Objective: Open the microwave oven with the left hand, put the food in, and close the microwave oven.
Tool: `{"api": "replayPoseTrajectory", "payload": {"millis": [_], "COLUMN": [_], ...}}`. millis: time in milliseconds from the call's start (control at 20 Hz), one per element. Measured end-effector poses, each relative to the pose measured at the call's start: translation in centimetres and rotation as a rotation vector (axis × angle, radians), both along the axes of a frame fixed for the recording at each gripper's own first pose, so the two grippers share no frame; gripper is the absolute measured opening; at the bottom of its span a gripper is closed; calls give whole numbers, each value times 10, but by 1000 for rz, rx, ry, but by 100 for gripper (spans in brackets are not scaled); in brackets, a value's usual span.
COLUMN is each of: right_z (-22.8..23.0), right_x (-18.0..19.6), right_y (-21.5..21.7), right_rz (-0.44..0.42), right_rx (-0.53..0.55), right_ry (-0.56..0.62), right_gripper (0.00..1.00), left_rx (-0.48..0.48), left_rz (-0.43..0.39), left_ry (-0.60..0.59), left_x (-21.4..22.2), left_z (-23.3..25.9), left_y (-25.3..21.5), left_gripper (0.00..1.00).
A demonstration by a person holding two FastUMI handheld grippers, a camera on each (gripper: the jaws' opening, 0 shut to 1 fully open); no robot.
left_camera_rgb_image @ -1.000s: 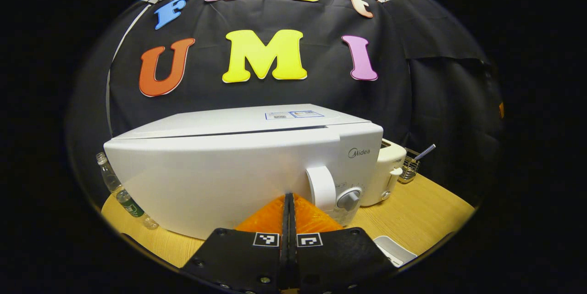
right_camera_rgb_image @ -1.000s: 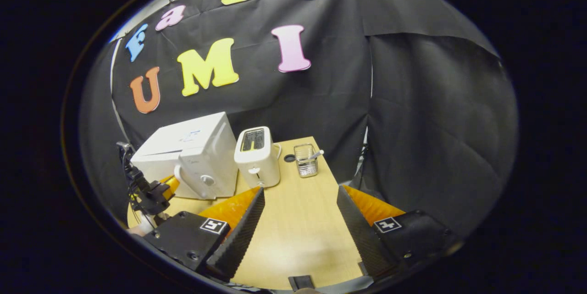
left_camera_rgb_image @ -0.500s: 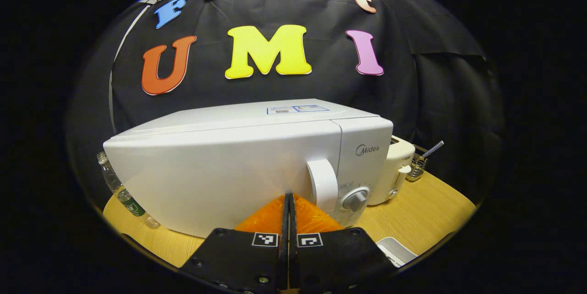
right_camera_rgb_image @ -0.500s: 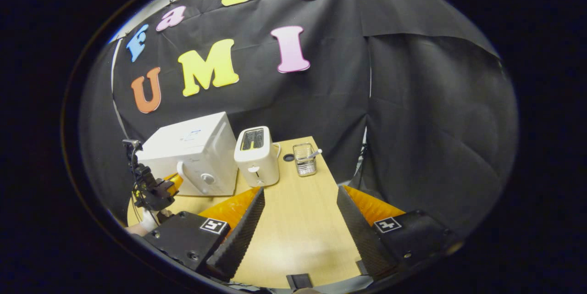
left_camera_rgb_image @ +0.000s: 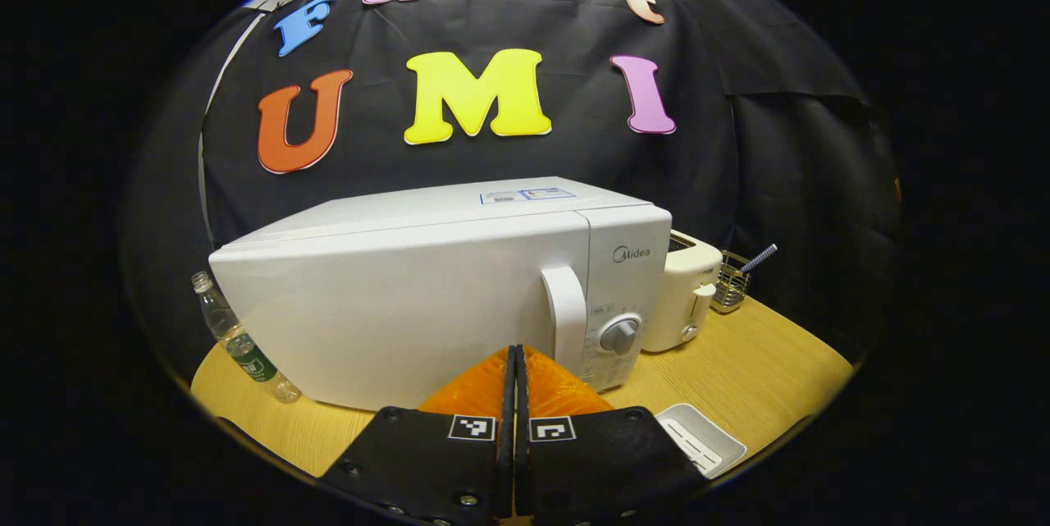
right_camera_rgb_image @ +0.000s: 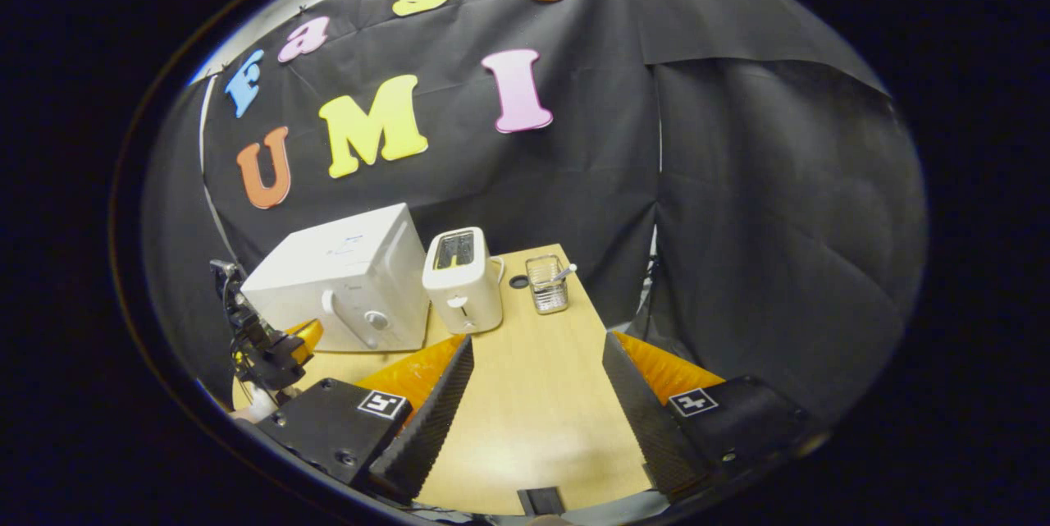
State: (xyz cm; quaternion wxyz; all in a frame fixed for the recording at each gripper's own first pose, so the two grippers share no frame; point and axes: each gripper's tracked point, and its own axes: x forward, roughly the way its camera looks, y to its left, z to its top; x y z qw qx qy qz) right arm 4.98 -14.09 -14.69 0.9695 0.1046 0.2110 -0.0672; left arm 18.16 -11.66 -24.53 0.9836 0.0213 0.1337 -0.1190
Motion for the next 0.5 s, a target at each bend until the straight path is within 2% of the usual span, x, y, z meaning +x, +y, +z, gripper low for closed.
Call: {"api": "replayPoseTrajectory", "payload": {"millis": [350, 400, 450, 500], "right_z": [10, 12, 14, 16], "right_x": [-2, -2, -3, -4], "right_y": [34, 40, 45, 51], "right_rz": [55, 63, 70, 77], "right_rx": [-18, -20, -23, -26], "right_ry": [-44, -49, -55, -60], "right_gripper": [100, 91, 91, 100], "left_rx": [-13, -28, -34, -39], "left_rz": [24, 9, -4, -18], "left_ry": [-11, -24, -30, -32], "left_x": [-44, -53, -60, -67], "left_z": [22, 31, 36, 40], "left_y": [23, 22, 23, 23], "left_gripper": [1, 1, 13, 46]}}
